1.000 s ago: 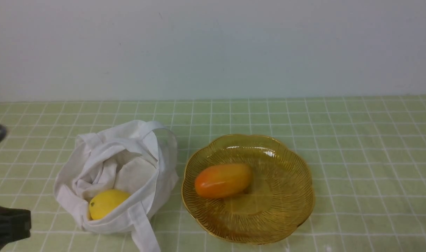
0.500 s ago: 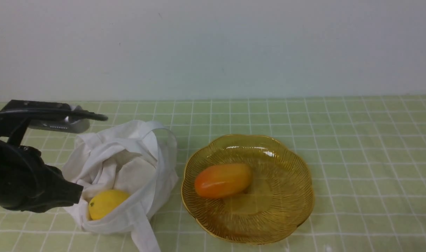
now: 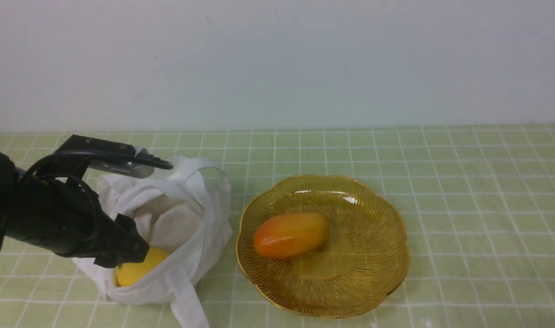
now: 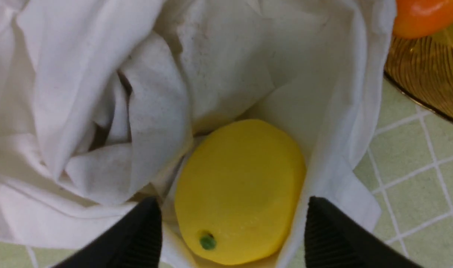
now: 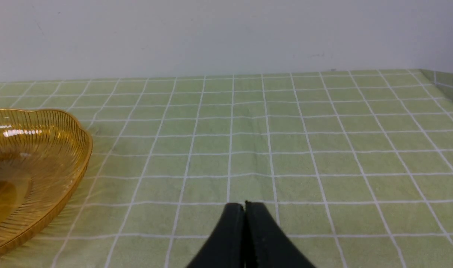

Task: Take the fruit out of the bag on the green coffee tablecloth and place them on the plate.
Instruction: 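Reach into the bag and grasp the lemon with the left gripper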

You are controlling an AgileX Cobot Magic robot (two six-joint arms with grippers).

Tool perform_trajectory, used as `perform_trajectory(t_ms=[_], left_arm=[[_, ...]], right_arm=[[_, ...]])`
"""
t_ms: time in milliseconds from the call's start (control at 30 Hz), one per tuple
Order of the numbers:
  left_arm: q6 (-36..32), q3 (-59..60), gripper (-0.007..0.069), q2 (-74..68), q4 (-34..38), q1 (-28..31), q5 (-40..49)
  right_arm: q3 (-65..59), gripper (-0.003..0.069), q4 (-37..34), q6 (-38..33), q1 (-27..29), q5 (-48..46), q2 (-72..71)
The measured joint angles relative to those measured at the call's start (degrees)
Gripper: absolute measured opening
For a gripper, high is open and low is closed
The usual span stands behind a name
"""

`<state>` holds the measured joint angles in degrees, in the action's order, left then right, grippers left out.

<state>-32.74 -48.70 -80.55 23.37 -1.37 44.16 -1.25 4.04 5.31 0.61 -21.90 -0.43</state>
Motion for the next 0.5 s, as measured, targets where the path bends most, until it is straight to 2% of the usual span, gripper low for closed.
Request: perform_trajectory(t_ms=[167,500], left_arm=[[0.04,-0.04,0.0538,-2.83,0.76,0.0,-1.09],[0.09,-0.24,0.0539,-5.72,3.11,0.0,-1.21]], right_arm=[[0.0,-0.0015,0.0,0.0,0.0,0.0,0.0],[0.0,-0.0015,0.0,0.0,0.0,0.0,0.0]])
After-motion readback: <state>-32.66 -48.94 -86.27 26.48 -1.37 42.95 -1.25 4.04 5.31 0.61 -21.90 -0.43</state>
